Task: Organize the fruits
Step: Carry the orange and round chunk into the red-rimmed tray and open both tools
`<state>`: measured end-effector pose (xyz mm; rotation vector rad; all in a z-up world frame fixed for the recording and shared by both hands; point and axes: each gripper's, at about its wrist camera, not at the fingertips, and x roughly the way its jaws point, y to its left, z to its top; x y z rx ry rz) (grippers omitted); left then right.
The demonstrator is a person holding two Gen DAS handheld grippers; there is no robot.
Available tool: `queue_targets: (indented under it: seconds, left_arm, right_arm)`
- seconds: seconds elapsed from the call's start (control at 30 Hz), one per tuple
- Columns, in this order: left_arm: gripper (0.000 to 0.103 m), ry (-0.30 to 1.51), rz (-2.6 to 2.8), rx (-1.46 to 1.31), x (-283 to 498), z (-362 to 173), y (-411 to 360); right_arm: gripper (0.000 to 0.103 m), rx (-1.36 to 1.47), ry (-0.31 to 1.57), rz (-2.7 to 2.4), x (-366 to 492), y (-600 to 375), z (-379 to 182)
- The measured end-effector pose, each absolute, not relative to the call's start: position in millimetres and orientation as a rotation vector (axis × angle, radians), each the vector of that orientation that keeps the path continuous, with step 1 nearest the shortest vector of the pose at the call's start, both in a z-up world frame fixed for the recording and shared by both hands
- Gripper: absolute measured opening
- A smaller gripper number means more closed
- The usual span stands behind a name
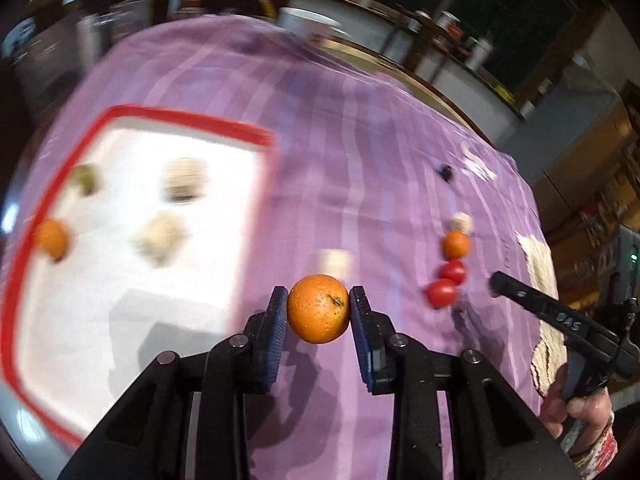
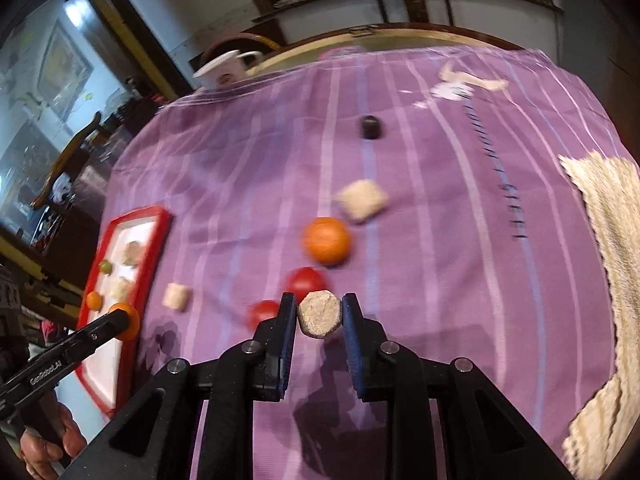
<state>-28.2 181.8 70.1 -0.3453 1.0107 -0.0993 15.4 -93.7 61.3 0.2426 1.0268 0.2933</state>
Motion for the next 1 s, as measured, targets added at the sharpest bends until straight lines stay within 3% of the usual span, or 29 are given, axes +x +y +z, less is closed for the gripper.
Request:
queue_targets:
  seconds: [0.37,0.7,1.0]
  left_arm:
    - [0.03,1.034,0.094,-0.404,-67,56,315]
    - [0.03,1.06,0.057,-0.363,-46,41,344]
    - [0.031,1.092,0.014,-0.352,-21,27,341]
  right_arm:
    - [0.025,0.156,1.042,0.521,-3,67,76]
    - [0.025,0.066,1.08,0.594,-10,163,45]
    - [0.026,0.032,1.108,0.563,-5,184,21]
